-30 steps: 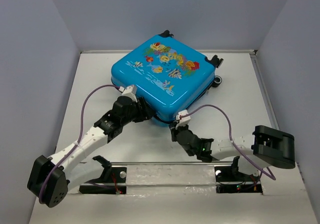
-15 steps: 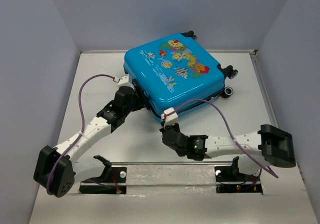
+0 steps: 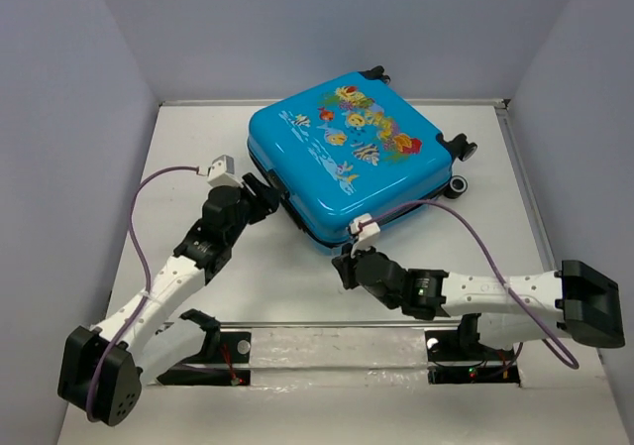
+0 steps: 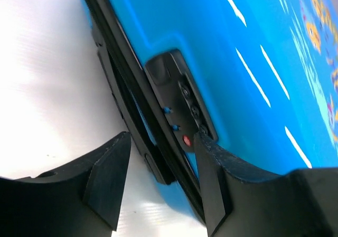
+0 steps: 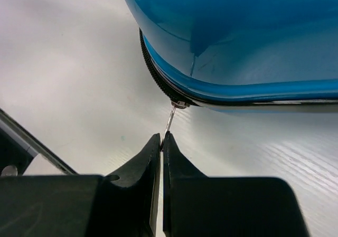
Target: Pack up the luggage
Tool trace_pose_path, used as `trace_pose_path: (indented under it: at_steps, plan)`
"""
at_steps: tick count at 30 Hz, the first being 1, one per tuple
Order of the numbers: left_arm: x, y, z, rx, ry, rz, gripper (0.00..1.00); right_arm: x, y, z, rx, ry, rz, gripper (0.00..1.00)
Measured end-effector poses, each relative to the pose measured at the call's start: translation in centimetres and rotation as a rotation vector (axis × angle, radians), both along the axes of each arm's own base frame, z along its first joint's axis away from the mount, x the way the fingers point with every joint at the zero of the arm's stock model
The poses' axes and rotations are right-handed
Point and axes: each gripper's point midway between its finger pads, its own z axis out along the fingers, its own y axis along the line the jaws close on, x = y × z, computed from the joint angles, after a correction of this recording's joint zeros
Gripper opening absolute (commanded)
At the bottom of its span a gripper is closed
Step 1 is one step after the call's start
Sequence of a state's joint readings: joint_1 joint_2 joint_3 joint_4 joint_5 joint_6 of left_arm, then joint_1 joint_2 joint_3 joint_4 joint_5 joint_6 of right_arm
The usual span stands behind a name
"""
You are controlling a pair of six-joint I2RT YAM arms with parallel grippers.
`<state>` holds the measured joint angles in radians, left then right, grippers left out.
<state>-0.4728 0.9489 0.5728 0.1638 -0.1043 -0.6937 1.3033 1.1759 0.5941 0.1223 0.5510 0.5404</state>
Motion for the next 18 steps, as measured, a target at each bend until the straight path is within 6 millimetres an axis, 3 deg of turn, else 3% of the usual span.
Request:
trace_pose_path:
  at_steps: [1, 2, 3, 6, 9, 10, 13, 15, 18]
  plan:
    - [0.3, 0.7, 0.0, -0.009, -0.002, 0.021, 0.63, -0.1, 0.3, -0.2, -0.006, 0.008, 0.012, 0.27]
    - [0.6, 1.2, 0.0, -0.018, -0.001, 0.035, 0.65, -0.2, 0.9, -0.4, -0.012, 0.021, 0.026, 0.66]
    - [0.9, 1.7, 0.3, -0.026, -0.003, 0.049, 0.73, -0.5, 1.6, -0.5, -0.009, 0.041, 0.046, 0.78]
    - [2.7, 3.9, 2.6, -0.062, -0.036, 0.124, 0.82, -2.6, 3.3, -0.4, 0.002, 0.111, 0.13, 0.97]
    - [6.3, 5.6, 7.9, -0.092, -0.089, 0.169, 0.9, -3.8, 2.2, 0.3, 0.01, 0.162, 0.144, 1.0]
    - [8.1, 5.7, 11.3, -0.109, -0.137, 0.166, 0.92, -3.6, 1.4, 0.8, 0.021, 0.18, 0.124, 1.0]
    - [11.8, 5.8, 16.4, -0.117, -0.219, 0.146, 0.95, -2.1, -1.5, 3.7, 0.091, 0.188, 0.041, 1.0]
    - [14.2, 5.8, 18.4, -0.104, -0.244, 0.127, 0.97, -0.6, -3.4, 5.6, 0.132, 0.172, -0.028, 1.0]
    - [18.1, 6.4, 19.0, -0.057, -0.241, 0.104, 0.98, 2.5, -6.9, 8.8, 0.192, 0.121, -0.167, 1.0]
